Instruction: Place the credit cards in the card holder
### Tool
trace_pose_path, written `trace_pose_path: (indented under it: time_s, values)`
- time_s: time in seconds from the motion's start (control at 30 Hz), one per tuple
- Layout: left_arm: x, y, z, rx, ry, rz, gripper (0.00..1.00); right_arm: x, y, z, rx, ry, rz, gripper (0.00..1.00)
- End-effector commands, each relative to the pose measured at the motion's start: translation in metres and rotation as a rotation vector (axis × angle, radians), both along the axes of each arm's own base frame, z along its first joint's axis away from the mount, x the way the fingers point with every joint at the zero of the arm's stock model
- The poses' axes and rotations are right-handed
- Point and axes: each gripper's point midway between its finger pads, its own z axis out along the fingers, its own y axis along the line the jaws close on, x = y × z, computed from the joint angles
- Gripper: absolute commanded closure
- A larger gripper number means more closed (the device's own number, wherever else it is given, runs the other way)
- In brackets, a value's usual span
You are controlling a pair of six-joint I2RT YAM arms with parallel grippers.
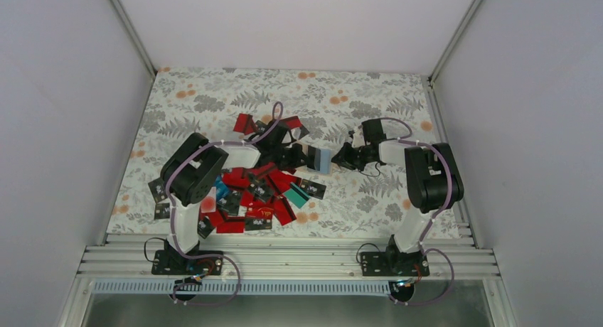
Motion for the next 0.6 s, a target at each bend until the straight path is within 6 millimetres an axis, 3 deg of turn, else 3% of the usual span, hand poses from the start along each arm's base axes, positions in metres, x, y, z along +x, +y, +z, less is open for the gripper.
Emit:
trace_pose_path:
  time_s: [0.0, 0.2, 0.57]
  values:
    - [-0.016, 0.005, -0.021, 0.06, 0.052, -0.057, 0.98, -0.019, -0.007, -0.034, -0.078, 0.098, 0.007, 0.85]
    - [-0.025, 0.006, -0.022, 0.062, 0.059, -0.103, 0.98, -0.018, -0.007, -0.035, -0.08, 0.097, 0.007, 0.85]
    - [-0.015, -0.007, -0.027, 0.031, 0.071, -0.12, 0.98, -0.018, -0.007, -0.035, -0.073, 0.097, 0.008, 0.85]
